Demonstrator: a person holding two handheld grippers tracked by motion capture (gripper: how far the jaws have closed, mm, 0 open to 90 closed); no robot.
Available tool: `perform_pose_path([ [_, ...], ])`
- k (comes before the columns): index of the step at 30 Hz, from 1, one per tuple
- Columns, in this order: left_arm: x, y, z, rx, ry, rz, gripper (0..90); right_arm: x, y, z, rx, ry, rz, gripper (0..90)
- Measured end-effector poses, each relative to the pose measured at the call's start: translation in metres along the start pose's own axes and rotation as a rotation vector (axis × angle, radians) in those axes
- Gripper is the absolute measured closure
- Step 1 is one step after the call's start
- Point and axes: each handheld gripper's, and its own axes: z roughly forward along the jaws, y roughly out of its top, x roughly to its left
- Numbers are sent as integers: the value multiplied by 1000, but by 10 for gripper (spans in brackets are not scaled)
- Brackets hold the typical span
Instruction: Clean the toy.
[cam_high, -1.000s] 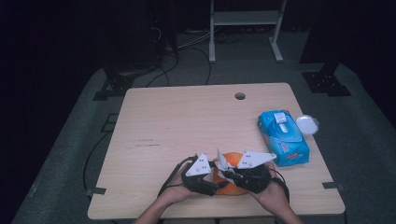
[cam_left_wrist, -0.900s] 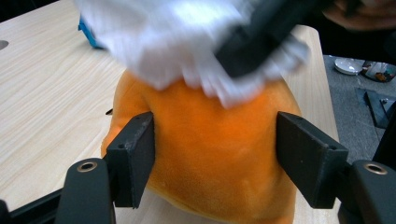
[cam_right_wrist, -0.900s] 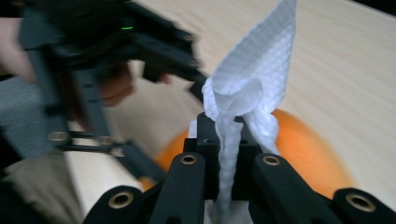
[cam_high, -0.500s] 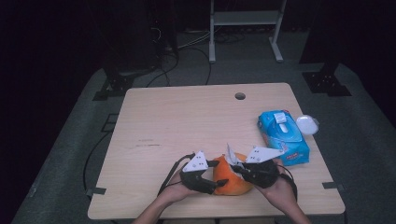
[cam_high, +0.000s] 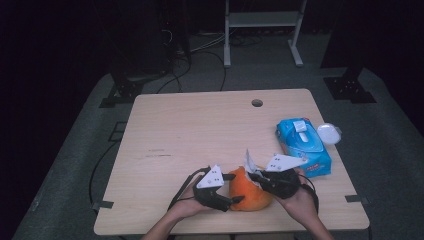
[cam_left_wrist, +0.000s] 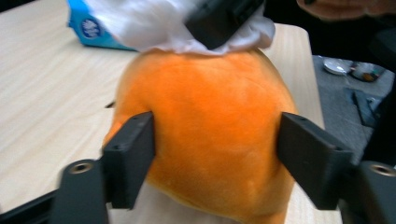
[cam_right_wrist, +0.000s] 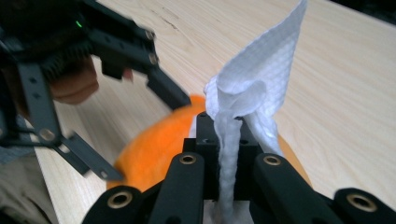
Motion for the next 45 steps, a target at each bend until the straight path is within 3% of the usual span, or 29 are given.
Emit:
perform_pose_path([
  [4,3,2,0,-16,33,-32,185,-1,-3,0,7,25,11,851],
  [6,3,-1,3,2,28,-37,202,3,-1,2,18,28,-17,851],
  [12,-2,-2,5,25,12,17,256,16,3,5,21,25,-42,851],
  [13,-4,-1,5,24,15,34,263,24,6,8,14,66,-46,851],
  [17,-6,-1,5,25,18,43,263,34,8,15,27,93,-71,851],
  [19,-5,-2,5,23,12,39,263,30,8,15,23,84,-57,852],
  [20,-6,-2,5,22,11,40,263,26,7,13,20,68,-52,853],
  [21,-6,-2,5,20,11,39,263,18,7,7,19,22,-47,852],
  [23,-6,-2,5,18,11,42,263,10,5,3,17,-2,-21,853],
  [25,-8,-1,7,23,8,55,263,8,3,2,8,14,8,854],
  [29,-10,-2,8,37,-3,72,271,21,4,9,1,70,-15,853],
  [32,-9,-3,7,36,-6,68,274,23,5,12,11,72,-28,854],
  [34,-9,-3,6,36,-8,68,277,17,5,10,9,62,-14,853],
  [36,-8,-4,6,36,-11,67,275,0,1,3,1,28,23,854],
  [38,-6,-4,6,36,-13,57,266,-6,-2,2,4,29,43,854],
  [40,-3,-3,5,30,-19,34,197,-12,-7,0,7,38,68,854],
  [43,-1,-1,6,29,-14,-15,129,-6,-8,2,19,46,43,855],
  [45,0,1,5,22,-14,-30,65,5,-5,4,21,80,14,854],
])
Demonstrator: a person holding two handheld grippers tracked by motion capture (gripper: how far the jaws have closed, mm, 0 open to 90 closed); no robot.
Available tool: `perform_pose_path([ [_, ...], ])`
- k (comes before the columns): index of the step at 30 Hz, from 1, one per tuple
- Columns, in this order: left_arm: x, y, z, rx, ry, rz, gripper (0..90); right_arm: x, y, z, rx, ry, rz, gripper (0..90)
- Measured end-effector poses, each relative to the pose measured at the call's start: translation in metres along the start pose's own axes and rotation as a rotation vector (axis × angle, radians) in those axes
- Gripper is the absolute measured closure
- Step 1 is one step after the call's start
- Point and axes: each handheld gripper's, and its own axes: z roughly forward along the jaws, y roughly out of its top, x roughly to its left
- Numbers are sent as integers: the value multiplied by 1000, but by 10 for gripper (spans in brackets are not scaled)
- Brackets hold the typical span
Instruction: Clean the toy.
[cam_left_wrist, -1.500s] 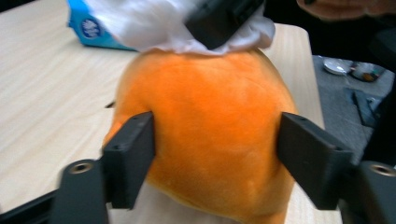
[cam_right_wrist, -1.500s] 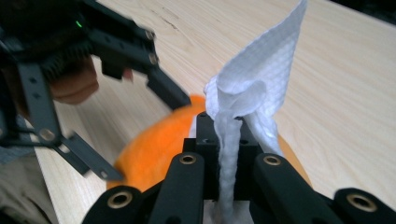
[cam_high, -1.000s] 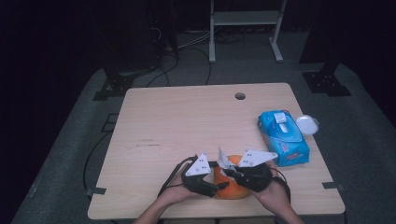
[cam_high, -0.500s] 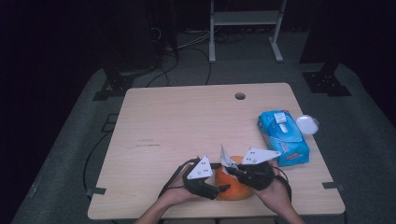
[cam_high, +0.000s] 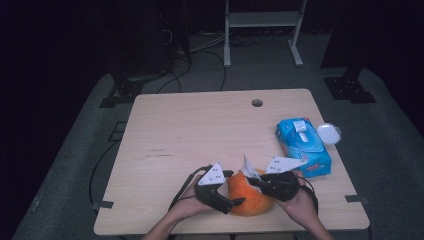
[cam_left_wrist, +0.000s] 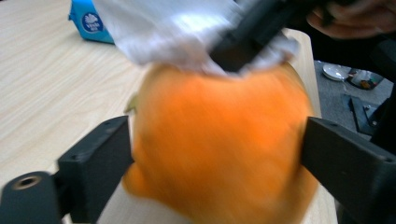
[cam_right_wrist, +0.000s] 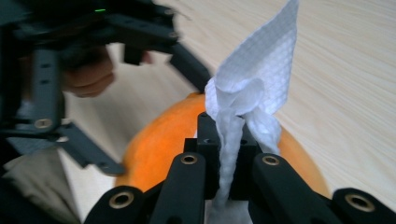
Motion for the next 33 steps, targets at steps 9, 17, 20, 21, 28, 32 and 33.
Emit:
perform_pose_path([
  [9,-3,-4,2,17,-29,24,232,18,4,6,5,45,-57,850],
  [17,6,-10,-3,25,-41,22,305,-20,-9,-12,-8,-47,38,851],
  [20,8,-9,-2,16,-61,-15,236,-28,-16,-13,7,-36,72,855],
  [21,8,-9,-2,16,-61,-15,167,-28,-16,-13,7,-36,72,855],
  [28,8,-6,8,37,-101,-60,42,-7,-8,-9,-20,18,4,859],
  [32,5,2,0,1,-51,78,245,-7,-6,-11,-41,1,5,859],
  [33,5,2,0,1,-51,78,265,-7,-6,-11,-41,1,5,859],
])
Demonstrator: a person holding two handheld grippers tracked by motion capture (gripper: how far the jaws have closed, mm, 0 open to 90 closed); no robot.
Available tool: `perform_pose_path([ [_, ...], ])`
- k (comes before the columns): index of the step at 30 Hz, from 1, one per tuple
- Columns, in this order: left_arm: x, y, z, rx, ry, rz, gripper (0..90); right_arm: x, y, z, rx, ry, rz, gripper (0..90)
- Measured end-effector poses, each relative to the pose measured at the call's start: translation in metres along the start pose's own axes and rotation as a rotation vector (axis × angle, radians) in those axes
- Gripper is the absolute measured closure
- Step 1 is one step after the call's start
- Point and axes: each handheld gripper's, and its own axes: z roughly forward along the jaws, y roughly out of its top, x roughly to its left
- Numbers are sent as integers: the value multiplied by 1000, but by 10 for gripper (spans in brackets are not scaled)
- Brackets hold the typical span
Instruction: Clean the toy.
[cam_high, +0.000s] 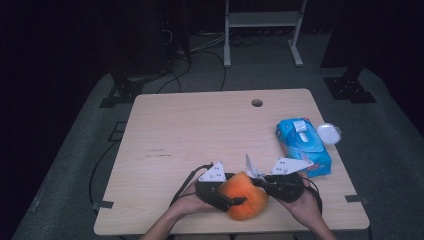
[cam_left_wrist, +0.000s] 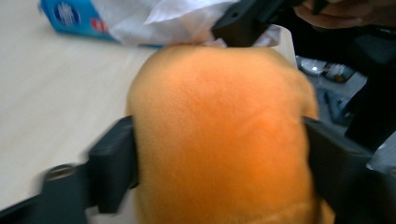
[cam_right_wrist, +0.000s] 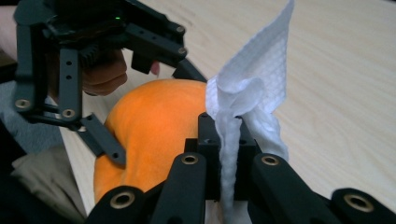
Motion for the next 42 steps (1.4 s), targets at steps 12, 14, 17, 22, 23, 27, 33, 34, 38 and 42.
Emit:
perform_pose_path([
  [12,9,-1,-9,-24,80,-37,21,-5,-6,6,64,-19,0,856],
  [14,14,-4,-11,-17,59,-110,20,-6,-8,4,73,15,10,855],
  [17,16,-12,-9,1,-36,-158,120,-3,-8,2,93,76,-6,854],
  [22,5,-5,-14,-45,91,46,327,-1,-2,-6,47,37,-25,854],
  [23,0,-2,-14,-55,149,130,327,1,0,-7,25,22,-29,849],
  [27,4,-6,-12,-54,107,137,306,7,9,-6,-26,44,-51,838],
  [33,14,-13,-15,-52,75,44,281,-11,-5,4,24,-13,-14,842],
  [34,16,-15,-15,-59,66,18,282,-19,-8,4,41,-42,12,843],
  [38,18,-16,-16,-64,45,0,285,-29,-14,1,8,-49,74,847],
  [42,19,-14,-16,-44,52,-12,203,-22,-8,7,12,-26,47,846],
])
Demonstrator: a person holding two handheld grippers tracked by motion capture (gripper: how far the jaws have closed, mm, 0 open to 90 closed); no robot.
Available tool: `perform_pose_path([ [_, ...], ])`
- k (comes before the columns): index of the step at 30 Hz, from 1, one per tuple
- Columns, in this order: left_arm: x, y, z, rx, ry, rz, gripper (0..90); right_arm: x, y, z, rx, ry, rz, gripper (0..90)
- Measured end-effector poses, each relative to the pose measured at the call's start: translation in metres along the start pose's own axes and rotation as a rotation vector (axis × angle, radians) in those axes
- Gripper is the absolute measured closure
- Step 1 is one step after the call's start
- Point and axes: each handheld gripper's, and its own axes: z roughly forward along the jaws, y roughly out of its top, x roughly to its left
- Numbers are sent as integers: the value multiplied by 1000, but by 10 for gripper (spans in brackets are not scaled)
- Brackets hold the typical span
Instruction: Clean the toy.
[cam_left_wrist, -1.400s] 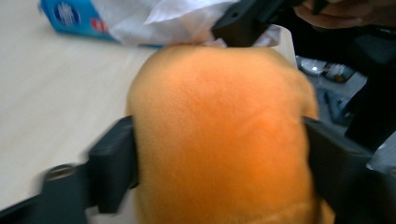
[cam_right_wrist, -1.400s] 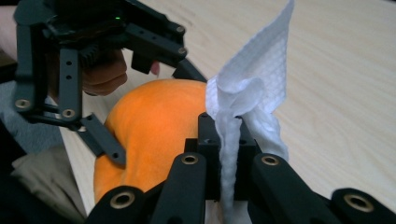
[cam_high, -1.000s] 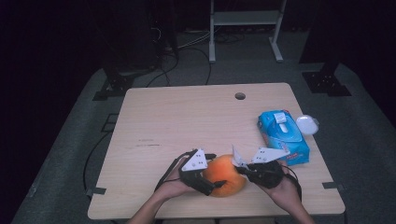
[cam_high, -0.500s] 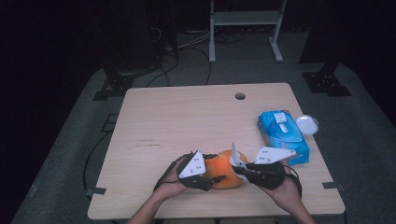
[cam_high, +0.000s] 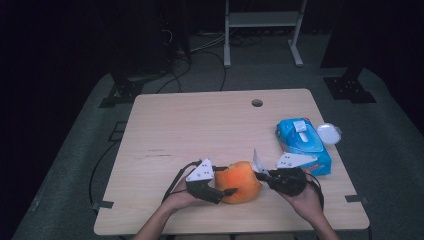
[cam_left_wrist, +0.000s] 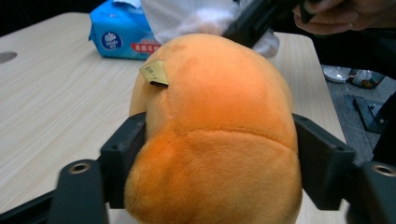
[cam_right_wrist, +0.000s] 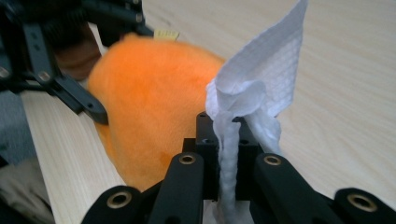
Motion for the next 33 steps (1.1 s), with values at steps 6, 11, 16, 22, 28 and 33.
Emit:
perform_pose_path([
  [6,8,1,-9,15,9,-105,125,4,-4,2,60,66,39,848],
  [11,10,-4,-12,22,-13,-101,253,17,0,-2,-18,66,-24,851],
  [16,8,-6,-11,25,-8,-91,272,9,-4,1,9,64,-1,852],
  [22,8,-8,-10,24,-2,-98,272,-6,-14,3,73,-3,46,854],
  [28,10,-12,-10,18,0,-119,267,3,-8,-1,-3,39,36,848],
  [33,12,-14,-10,18,-7,-128,264,-6,-16,6,62,12,53,849],
])
